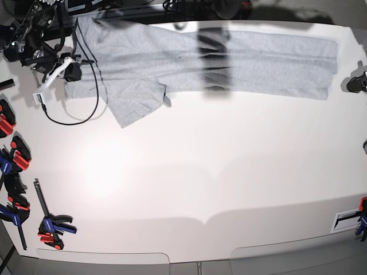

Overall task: Fold the T-shirt properly
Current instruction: 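Move the right gripper over the folded shirt near the sleeve and press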

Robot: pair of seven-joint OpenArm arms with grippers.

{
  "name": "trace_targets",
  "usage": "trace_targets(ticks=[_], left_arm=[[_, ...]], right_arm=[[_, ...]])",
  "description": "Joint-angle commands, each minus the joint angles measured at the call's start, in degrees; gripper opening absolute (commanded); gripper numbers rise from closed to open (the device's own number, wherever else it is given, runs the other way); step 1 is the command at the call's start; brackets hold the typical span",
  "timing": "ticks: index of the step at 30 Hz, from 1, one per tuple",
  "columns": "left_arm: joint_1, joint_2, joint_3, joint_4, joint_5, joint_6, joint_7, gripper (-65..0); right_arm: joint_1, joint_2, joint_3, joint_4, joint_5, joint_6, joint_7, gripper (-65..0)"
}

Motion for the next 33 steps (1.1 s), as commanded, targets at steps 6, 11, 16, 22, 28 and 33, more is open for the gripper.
trace_targets(ticks=[6, 11, 16, 22, 28, 33], left_arm=[[-0.7, -2.3, -0.4, 0.7, -1.2, -0.3, 0.0, -65.0], [-0.7, -2.3, -0.4, 0.7, -1.2, -0.3, 0.0, -65.0], [-0.7, -2.3, -0.4, 0.7, -1.2, -0.3, 0.0, -65.0], [-0.7, -2.3, -0.4, 0.7, -1.2, -0.3, 0.0, -65.0], [-0.8, -2.3, -0.4, 0.7, -1.2, -0.3, 0.0, -57.5], [-0.8, -2.3, -0.4, 0.7, -1.2, -0.3, -1.0, -52.8]], right_arm=[[0.3, 1.1, 0.5, 1.0, 0.8, 0.5, 1.0, -65.0], [0.3, 1.1, 0.5, 1.0, 0.8, 0.5, 2.0, -44.8], [0.5, 1.4, 0.7, 1.7, 3.3, 0.4, 2.4, -44.9], [1.3, 1.1, 2.3, 5.7, 9.9, 0.5, 5.9, -44.9], [8.7, -3.1, 1.6, 4.1, 1.7, 0.5, 12.3, -44.9], [15.0, -6.1, -2.5, -1.5, -7.5, 0.5, 16.8, -44.9]])
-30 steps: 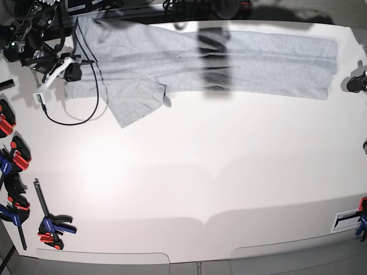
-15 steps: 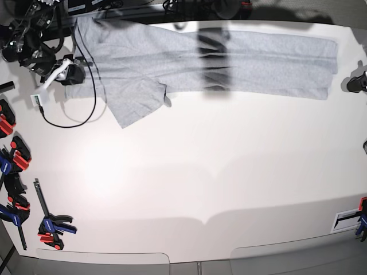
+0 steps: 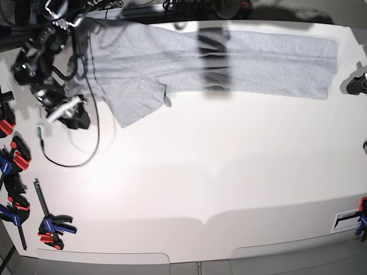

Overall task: Fold the T-shirt properly
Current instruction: 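Move the right gripper over the folded shirt near the sleeve and press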

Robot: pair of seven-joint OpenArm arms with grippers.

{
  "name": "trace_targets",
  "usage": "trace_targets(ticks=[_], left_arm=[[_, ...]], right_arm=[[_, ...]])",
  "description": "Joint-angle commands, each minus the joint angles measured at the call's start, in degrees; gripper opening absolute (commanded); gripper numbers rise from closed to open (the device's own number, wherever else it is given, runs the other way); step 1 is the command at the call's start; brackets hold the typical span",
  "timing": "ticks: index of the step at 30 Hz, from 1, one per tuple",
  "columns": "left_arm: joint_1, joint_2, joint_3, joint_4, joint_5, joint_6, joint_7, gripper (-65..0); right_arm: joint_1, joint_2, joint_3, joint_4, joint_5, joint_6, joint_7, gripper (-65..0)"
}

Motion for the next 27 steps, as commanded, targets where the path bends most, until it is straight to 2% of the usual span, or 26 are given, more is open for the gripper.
trace_targets(ticks=[1, 11, 20, 23, 25, 27], left_arm=[[-0.6, -2.3, -0.4, 0.7, -1.2, -0.3, -0.4, -52.8], [-0.6, -2.3, -0.4, 0.7, -1.2, -0.3, -0.4, -52.8], [-0.6, -2.3, -0.4, 0.7, -1.2, -0.3, -0.8, -52.8], [-0.6, -2.3, -0.4, 0.7, -1.2, -0.3, -0.8, -52.8], [-0.6, -2.3, -0.4, 0.7, -1.2, -0.3, -0.8, -52.8], [-0.6, -2.3, -0.4, 0.7, -1.2, -0.3, -0.8, -52.8]], right_arm=[[2.2, 0.7, -1.0, -0.7, 0.1, 0.3, 1.7, -44.9], [13.7, 0.6, -9.8, -21.5, -11.4, -4.1, 2.6, -44.9], [14.1, -1.9, -12.6, -23.8, -11.9, -4.6, -2.7, -45.6], [14.1, -2.9, -13.2, -23.8, -11.9, -4.6, -2.8, -51.7], [14.1, -3.3, -13.7, -23.8, -11.8, -4.6, -3.8, -63.6], [14.1, -3.3, -14.0, -23.8, -11.3, -4.6, -5.0, -65.0]])
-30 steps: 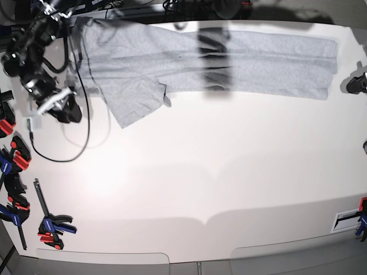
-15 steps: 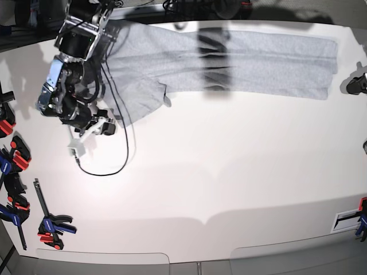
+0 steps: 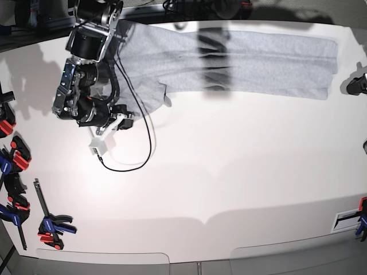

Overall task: Fold the T-shirt properly
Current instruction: 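Move the right gripper over the folded shirt near the sleeve and press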

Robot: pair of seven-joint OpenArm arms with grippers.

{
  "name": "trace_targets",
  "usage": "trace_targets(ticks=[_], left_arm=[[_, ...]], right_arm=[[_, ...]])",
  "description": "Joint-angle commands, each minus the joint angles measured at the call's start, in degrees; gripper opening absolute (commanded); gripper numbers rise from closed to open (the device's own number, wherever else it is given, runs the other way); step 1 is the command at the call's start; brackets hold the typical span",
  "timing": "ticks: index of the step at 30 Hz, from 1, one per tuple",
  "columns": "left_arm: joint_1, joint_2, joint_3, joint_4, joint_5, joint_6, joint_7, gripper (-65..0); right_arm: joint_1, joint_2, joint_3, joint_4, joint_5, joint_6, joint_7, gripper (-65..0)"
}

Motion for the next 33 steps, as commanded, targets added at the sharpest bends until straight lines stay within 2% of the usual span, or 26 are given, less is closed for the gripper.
trace_targets(ticks=[1, 4, 6, 9, 15, 22, 27, 33], left_arm=[[-0.6, -2.3, -0.4, 0.6, -1.2, -0.3, -0.3, -52.8], [-0.6, -2.3, -0.4, 0.6, -1.2, -0.3, -0.3, -52.8], [-0.6, -2.3, -0.4, 0.6, -1.2, -0.3, -0.3, -52.8], [-0.6, -2.3, -0.4, 0.6, -1.2, -0.3, -0.3, -52.8], [-0.6, -2.3, -0.4, 0.6, -1.2, -0.3, -0.3, -52.8], [-0.6, -2.3, -0.4, 0.6, -1.2, -0.3, -0.5, -52.8], [-0.6, -2.3, -0.4, 0.6, -1.2, -0.3, -0.6, -52.9], [-0.6, -2.3, -0.4, 0.6, -1.2, -0.3, -0.6, -52.9]], right_arm=[[0.9, 0.3, -0.1, 0.7, 0.2, 0.2, -1.0, -65.0], [0.7, 0.3, -0.1, 2.3, 2.2, 0.7, -4.0, -65.0], [-0.3, 0.2, -0.1, 5.4, 7.3, 1.0, -7.9, -65.0], [-3.3, -0.5, -0.1, 13.3, 13.5, 2.0, -10.9, -65.0], [-14.0, -5.0, -0.1, 31.1, 14.0, 2.7, -9.4, -65.0], [-27.6, -11.3, -1.5, 39.8, 19.5, 2.8, -9.3, -65.0], [-32.1, -13.0, -4.9, 40.0, 20.8, 2.8, -9.3, -65.0], [-33.7, -13.1, -8.8, 40.0, 20.7, 2.8, -10.0, -65.0]])
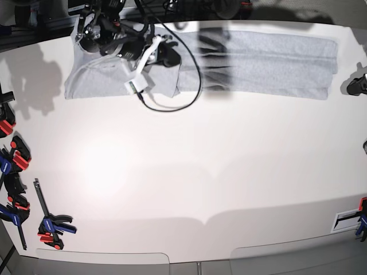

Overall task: Fold the T-shirt properly
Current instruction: 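Move the right gripper over the folded shirt near the sleeve and press, then grasp the strip's end with the left gripper, right gripper holding the other end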

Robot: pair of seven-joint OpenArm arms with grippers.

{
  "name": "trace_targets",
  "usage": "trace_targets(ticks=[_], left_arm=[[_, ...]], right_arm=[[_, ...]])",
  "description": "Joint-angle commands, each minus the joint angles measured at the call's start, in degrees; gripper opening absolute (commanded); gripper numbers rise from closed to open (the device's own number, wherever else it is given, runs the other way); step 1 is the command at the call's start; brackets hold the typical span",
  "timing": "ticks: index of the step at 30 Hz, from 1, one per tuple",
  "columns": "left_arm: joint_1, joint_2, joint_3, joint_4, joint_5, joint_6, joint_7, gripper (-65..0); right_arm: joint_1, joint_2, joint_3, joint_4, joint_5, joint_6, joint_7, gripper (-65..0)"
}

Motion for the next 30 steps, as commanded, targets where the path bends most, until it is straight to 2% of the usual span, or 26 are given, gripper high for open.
trace_targets(ticks=[1, 6, 7, 9, 10, 15, 19, 23, 25, 30], left_arm=[[-0.6, -2.3, -0.4, 0.6, -1.2, -0.3, -0.2, -52.9], [-0.6, -2.3, -0.4, 0.6, -1.2, -0.3, -0.2, -52.9], [-0.6, -2.3, -0.4, 0.6, -1.2, -0.3, -0.2, -52.9], [-0.6, -2.3, -0.4, 0.6, -1.2, -0.3, -0.2, -52.9], [-0.6, -2.3, -0.4, 0.6, -1.2, -0.3, -0.2, -52.9], [-0.6, -2.3, -0.4, 0.6, -1.2, -0.3, -0.7, -52.9], [-0.6, -2.3, -0.4, 0.6, -1.2, -0.3, -4.0, -52.9], [-0.6, -2.2, -0.4, 0.6, -1.2, -0.3, -6.1, -52.3], [-0.6, -1.9, -0.4, 0.6, -1.2, -0.3, -6.1, -49.1], [-0.6, 0.0, -0.4, 0.6, -1.2, -0.3, -6.1, -35.9]], right_arm=[[0.5, -0.2, -0.3, 1.1, 1.5, 0.4, 0.9, -65.0], [0.5, -0.2, -0.3, 1.1, 1.5, 0.4, 0.8, -65.0], [0.5, -0.2, -0.3, 1.1, 1.5, 0.4, 0.8, -61.0], [0.5, -0.2, -0.3, 1.1, 1.5, 0.5, 1.4, -49.0], [0.5, -0.2, -0.3, 1.1, 1.5, 0.5, 1.7, -45.9], [0.5, -0.2, -0.3, 1.1, 1.6, 0.4, 2.5, -45.4], [0.7, -0.1, -0.3, 1.1, 2.7, 0.5, 3.3, -45.4], [2.6, 0.0, 0.2, 1.1, 3.2, 1.9, 4.2, -45.4], [4.2, 0.0, 1.3, 1.1, 3.2, 2.0, 4.1, -45.4], [8.5, 0.7, 5.4, 1.1, 3.2, 2.7, 4.1, -45.5]])
